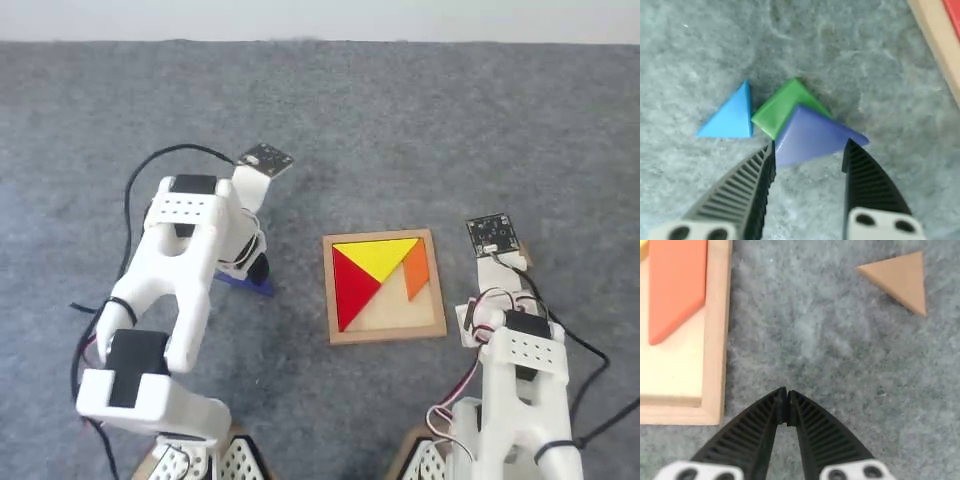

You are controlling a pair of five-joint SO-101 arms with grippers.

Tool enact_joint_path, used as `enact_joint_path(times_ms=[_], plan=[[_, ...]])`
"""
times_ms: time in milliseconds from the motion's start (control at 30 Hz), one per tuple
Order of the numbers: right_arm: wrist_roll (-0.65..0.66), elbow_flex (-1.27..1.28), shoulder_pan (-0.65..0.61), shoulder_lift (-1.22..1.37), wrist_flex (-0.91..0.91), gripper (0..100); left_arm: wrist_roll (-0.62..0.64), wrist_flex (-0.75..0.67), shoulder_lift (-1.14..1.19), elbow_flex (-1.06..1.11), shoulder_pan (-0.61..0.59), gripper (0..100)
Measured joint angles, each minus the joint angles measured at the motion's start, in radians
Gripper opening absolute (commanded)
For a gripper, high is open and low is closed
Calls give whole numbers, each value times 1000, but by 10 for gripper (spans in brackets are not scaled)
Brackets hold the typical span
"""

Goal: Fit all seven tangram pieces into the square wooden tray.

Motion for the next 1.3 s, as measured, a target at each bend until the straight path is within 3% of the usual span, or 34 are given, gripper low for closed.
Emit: enact_joint_path(times_ms=[467,900,1300], plan=[[0,0,0,0,-2,13,2,-40,0,-3,-54,213],[0,0,0,0,-2,13,173,-120,256,-249,-106,213],[0,-9,6,0,0,45,230,-80,199,-261,-95,213]])
